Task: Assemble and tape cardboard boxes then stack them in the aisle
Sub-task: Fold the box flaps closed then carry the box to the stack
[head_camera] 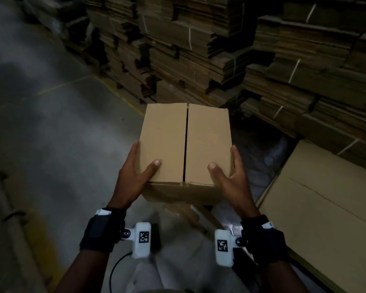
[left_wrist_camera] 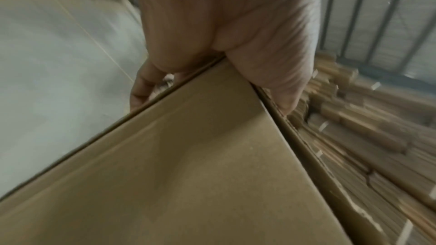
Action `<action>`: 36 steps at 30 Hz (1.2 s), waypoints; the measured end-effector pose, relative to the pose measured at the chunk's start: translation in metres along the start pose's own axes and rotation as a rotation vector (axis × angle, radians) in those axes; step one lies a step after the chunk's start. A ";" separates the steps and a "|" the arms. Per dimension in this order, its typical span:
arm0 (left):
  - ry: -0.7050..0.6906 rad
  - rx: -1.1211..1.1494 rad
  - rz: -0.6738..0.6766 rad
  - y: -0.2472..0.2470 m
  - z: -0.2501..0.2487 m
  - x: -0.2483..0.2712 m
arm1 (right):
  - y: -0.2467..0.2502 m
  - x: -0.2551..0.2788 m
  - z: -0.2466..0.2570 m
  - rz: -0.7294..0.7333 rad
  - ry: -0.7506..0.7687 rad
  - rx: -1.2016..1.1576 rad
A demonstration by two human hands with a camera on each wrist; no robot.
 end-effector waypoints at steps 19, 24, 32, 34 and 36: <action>0.052 0.024 0.772 -0.163 -0.013 -0.358 | 0.004 -0.213 -0.002 -0.519 -0.308 0.210; 0.035 -0.163 0.845 -0.198 -0.015 -0.395 | 0.018 -0.249 -0.008 -0.519 -0.330 0.341; 0.061 -0.176 0.999 -0.211 -0.013 -0.416 | 0.027 -0.260 -0.012 -0.349 -0.370 0.439; 0.041 -0.174 1.012 -0.212 -0.010 -0.419 | 0.029 -0.262 -0.013 -0.317 -0.366 0.442; 0.016 -0.160 1.014 -0.214 -0.010 -0.421 | 0.029 -0.265 -0.018 -0.339 -0.361 0.454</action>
Point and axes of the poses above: each hand's wrist, its own x-axis away from the middle knuckle, its own y-axis out of the back of the hand, z = x × y, the point moved 4 cm from there along -x, towards the middle knuckle, and after that the axes turned 10 degrees about x, right-handed, at the moved point
